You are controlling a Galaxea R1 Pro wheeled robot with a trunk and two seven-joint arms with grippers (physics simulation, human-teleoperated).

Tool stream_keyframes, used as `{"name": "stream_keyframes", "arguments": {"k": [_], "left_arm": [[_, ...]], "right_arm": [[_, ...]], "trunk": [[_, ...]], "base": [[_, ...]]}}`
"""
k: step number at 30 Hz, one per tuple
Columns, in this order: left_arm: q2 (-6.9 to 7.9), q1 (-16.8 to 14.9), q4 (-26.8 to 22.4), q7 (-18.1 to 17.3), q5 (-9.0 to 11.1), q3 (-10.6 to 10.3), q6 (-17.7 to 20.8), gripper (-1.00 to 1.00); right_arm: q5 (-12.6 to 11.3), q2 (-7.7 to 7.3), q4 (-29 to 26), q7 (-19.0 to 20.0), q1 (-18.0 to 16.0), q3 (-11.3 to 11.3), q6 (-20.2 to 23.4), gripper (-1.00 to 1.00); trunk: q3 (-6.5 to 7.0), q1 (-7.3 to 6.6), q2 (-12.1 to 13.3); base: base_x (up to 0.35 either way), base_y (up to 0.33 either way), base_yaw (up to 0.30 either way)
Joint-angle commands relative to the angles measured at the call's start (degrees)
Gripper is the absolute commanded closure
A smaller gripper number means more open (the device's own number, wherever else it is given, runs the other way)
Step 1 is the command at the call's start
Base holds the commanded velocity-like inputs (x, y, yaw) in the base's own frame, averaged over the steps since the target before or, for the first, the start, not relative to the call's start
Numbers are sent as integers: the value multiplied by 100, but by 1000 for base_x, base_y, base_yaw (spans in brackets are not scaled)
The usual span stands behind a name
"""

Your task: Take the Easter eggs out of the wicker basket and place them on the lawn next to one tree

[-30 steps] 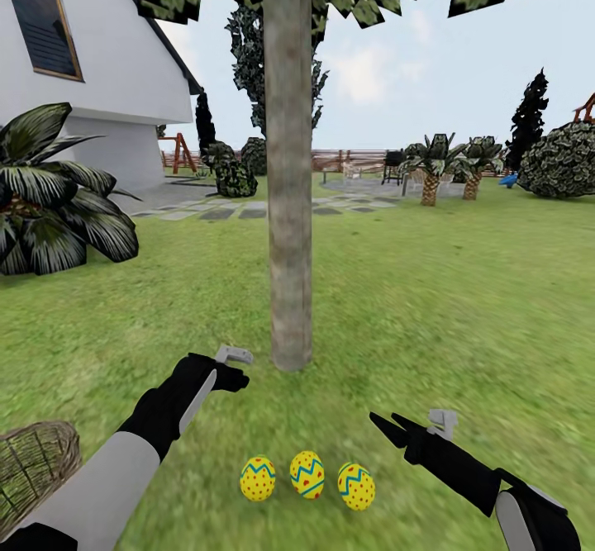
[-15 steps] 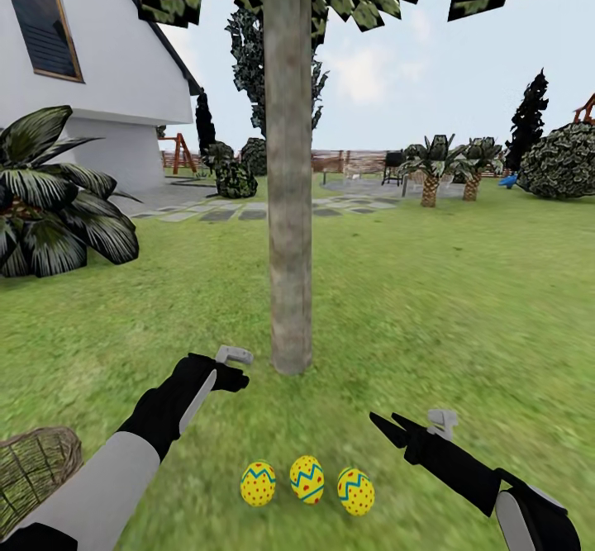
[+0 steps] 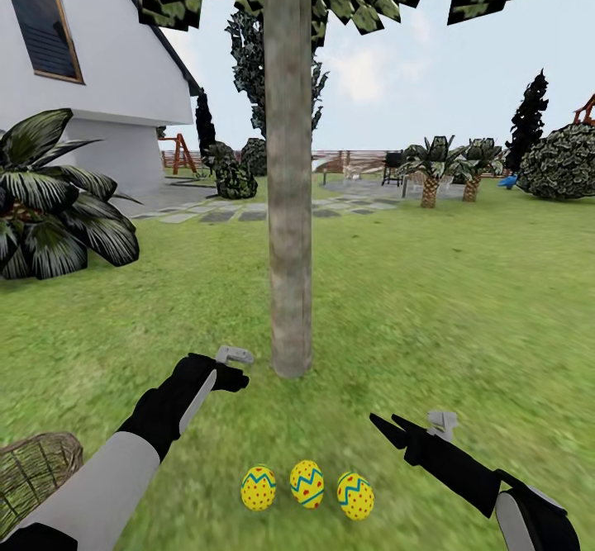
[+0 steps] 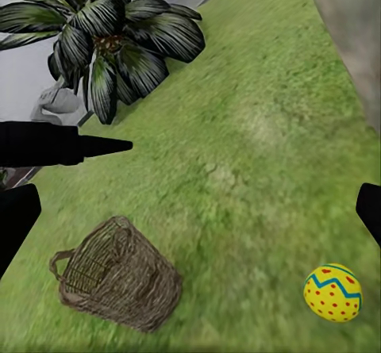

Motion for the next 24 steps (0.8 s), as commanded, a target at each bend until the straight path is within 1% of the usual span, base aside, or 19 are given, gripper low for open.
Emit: {"name": "stream_keyframes", "arguments": {"k": [1,24], "left_arm": [[7,-5,-6,18,43,-20,23,-100],[7,-5,-6,16,43,-20,23,-100]], "right_arm": [[-28,0,2,7,-4,-6,39,-100],[-25,0,18,6,-8,-4,39,-100]], "trunk": [[12,-23,38],[425,-528,961]], "base": [[0,0,0],[0,0,0]]}}
